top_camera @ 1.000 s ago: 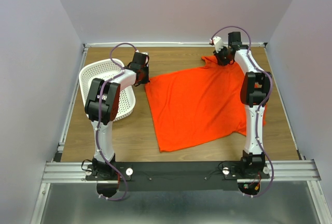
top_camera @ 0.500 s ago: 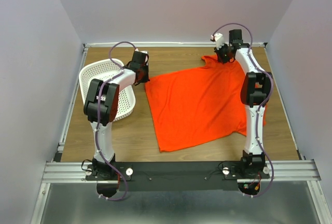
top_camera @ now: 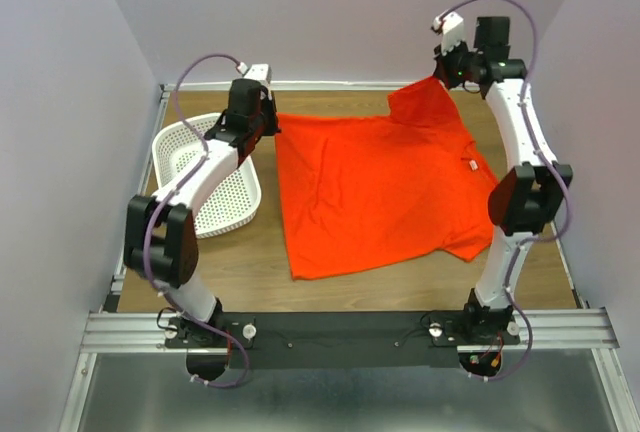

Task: Fold and stack the t-shirts
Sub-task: Flatten the tshirt out

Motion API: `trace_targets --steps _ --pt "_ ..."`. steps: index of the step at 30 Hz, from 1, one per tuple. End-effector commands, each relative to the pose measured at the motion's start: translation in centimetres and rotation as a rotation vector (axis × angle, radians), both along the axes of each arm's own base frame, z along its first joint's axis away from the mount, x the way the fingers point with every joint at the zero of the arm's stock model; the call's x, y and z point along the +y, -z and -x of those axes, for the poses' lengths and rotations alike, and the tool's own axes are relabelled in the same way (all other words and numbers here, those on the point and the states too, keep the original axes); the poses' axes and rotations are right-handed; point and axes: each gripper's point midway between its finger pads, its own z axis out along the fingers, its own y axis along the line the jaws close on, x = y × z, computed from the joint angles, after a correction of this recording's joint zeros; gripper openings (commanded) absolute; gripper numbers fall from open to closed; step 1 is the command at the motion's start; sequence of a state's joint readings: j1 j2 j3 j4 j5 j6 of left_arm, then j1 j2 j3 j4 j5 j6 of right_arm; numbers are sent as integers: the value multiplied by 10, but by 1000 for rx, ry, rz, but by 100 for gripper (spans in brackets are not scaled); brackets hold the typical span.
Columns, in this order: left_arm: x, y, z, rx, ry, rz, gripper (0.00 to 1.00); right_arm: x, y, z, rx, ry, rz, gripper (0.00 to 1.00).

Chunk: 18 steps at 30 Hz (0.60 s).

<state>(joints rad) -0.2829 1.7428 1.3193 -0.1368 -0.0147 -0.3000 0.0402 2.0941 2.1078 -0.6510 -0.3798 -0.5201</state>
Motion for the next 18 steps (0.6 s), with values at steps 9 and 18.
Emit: trace_targets --steps 9,18 --pt "41 -376 159 -906 9 316 0 -12 -343 153 -698 50 -32 1" --pt "67 -507 345 -1328 188 467 0 -26 -511 358 -1237 104 -186 1"
